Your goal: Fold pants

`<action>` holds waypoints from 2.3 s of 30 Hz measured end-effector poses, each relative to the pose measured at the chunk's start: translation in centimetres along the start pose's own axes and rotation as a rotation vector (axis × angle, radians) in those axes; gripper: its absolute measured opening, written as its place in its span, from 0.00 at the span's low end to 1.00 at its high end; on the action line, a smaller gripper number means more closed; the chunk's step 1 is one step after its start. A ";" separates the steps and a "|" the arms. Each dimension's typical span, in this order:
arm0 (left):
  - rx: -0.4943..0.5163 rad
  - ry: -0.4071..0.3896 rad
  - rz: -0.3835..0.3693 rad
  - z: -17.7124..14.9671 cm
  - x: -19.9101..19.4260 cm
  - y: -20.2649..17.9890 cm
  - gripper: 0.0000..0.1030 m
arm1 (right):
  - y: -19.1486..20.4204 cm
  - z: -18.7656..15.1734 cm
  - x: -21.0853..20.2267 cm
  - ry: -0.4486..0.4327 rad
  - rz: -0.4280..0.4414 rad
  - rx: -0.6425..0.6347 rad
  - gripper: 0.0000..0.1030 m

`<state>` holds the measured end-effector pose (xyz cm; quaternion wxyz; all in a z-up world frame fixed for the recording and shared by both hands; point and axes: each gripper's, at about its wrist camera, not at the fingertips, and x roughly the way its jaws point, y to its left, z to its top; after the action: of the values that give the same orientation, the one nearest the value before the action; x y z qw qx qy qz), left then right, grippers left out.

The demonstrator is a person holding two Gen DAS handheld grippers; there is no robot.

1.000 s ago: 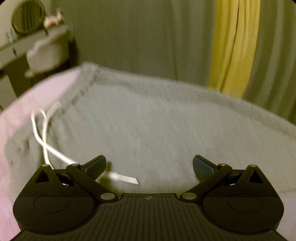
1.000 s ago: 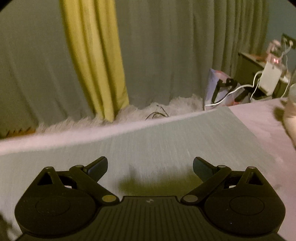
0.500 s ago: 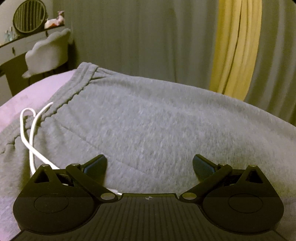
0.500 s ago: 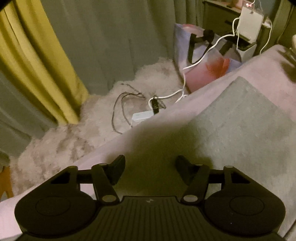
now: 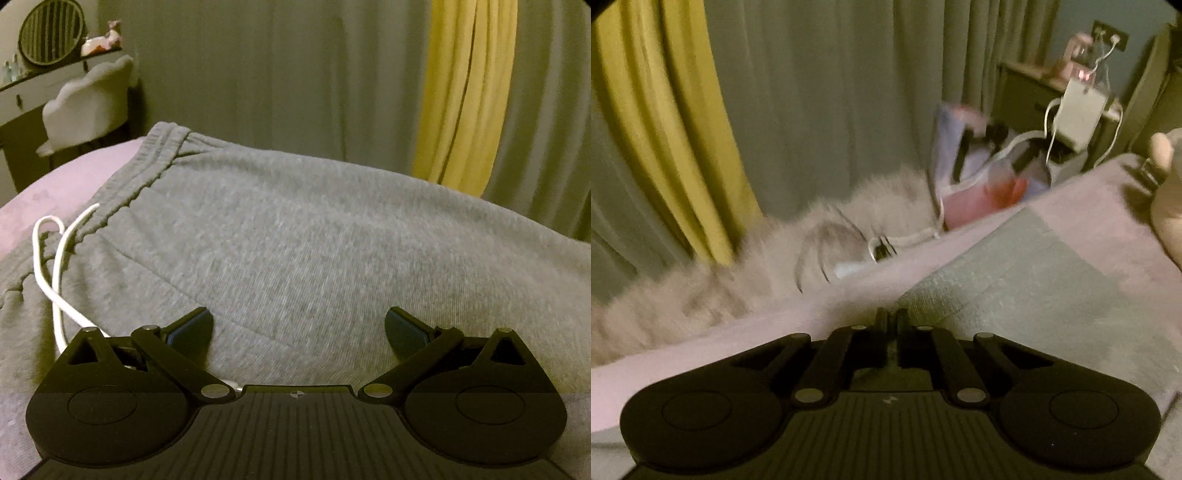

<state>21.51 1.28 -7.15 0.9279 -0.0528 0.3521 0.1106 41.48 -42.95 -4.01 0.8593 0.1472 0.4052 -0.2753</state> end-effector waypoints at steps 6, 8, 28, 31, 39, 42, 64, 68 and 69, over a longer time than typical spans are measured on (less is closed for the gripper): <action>0.007 0.036 -0.015 0.3 0.1 0.3 1.00 | -7.0 -8.2 -12.8 -0.157 0.092 0.043 0.02; 0.008 0.043 -0.015 0.2 0.2 0.3 1.00 | -9.1 -13.2 -15.5 -0.136 0.068 0.060 0.02; -0.035 0.073 -0.056 0.3 -2.0 1.4 1.00 | -8.4 -16.8 -10.7 -0.202 -0.046 -0.198 0.81; -0.116 0.019 -0.079 2.4 -2.7 2.3 1.00 | -8.2 -17.7 -9.0 -0.181 -0.126 -0.209 0.61; -0.118 0.044 -0.080 12.5 4.2 1.3 1.00 | -10.3 -19.5 -9.0 -0.233 -0.091 -0.086 0.11; -0.121 0.104 -0.048 14.8 7.9 0.2 1.00 | -11.6 -19.5 -8.6 -0.220 -0.060 -0.021 0.11; -0.158 0.019 -0.331 13.5 -6.5 7.3 0.13 | -22.1 -15.6 -17.5 -0.316 0.207 0.388 0.08; -0.239 -0.003 -0.368 6.4 -12.8 11.1 0.14 | -27.5 -18.5 -22.2 -0.323 0.255 0.455 0.08; -0.256 0.024 -0.340 3.9 -13.1 11.8 0.14 | -28.6 -19.8 -22.5 -0.299 0.252 0.470 0.08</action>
<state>11.60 11.17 4.27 0.9146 -0.2304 0.3323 -0.0046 0.63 -48.61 0.15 0.8793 0.3489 0.1779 -0.2711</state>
